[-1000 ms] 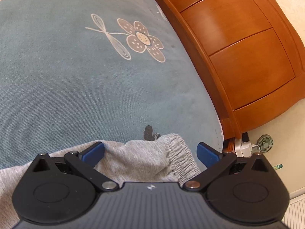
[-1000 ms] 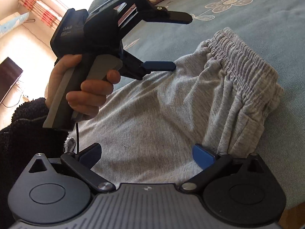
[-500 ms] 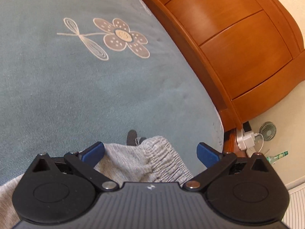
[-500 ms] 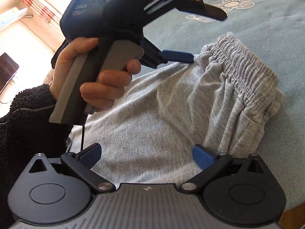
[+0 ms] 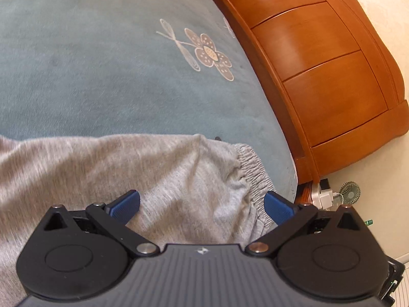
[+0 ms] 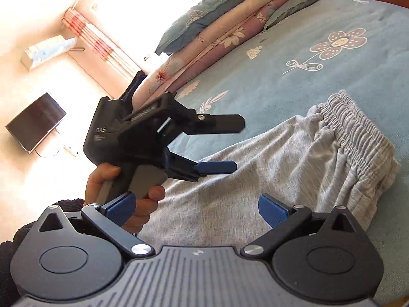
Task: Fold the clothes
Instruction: 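Hold the open left tool at the cuffs while the right tool reaches them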
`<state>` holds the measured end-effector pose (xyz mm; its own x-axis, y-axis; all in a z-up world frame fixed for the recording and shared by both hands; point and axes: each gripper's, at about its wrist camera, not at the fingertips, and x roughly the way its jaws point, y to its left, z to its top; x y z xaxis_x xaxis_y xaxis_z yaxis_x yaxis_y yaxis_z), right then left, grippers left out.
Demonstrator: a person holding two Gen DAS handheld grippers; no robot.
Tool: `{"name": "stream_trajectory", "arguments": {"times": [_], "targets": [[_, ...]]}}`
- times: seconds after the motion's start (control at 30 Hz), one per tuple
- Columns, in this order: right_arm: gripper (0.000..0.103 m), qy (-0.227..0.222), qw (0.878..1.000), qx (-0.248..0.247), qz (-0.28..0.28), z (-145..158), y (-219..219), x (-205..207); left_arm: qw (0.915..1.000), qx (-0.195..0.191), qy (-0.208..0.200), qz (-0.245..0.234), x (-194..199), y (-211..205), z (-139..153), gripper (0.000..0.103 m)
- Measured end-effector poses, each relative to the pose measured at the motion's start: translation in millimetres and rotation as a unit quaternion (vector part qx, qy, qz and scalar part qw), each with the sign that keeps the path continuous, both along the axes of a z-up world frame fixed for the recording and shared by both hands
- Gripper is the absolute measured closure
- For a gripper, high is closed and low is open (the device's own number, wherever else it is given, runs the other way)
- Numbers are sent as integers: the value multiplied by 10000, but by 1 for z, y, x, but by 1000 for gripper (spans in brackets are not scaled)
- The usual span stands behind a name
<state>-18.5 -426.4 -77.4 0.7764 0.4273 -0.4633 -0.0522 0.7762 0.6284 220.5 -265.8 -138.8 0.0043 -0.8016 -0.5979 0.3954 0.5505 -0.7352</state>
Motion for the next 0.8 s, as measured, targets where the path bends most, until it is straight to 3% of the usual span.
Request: {"name": "stream_trajectory", "arguments": {"times": [0.13,0.27,0.43,0.53,0.63,0.73,0.8], "targets": [[0,297,9979,-578,-64,0,11,3,9998,-174,-57,64,0,2,10,1],[0,363,9970,-678,32,-13,18,2,9988,-428,-85,-213,-7,-2,17,1],[0,711,9928,-965,-16,-21,21,9,9990,-164,-3,-415,-11,-16,-1,1],[0,757,9922,-993,-63,-22,20,11,9991,-306,85,-290,-11,-9,5,1],[0,705,9932,-927,-79,-20,17,9,9989,-367,-259,-117,-13,10,28,1],[0,700,9930,-946,-105,-20,17,8,9988,-144,-438,164,-12,31,41,1],[0,713,9927,-962,-123,-20,17,9,9984,-17,-313,460,-9,45,36,1]]}}
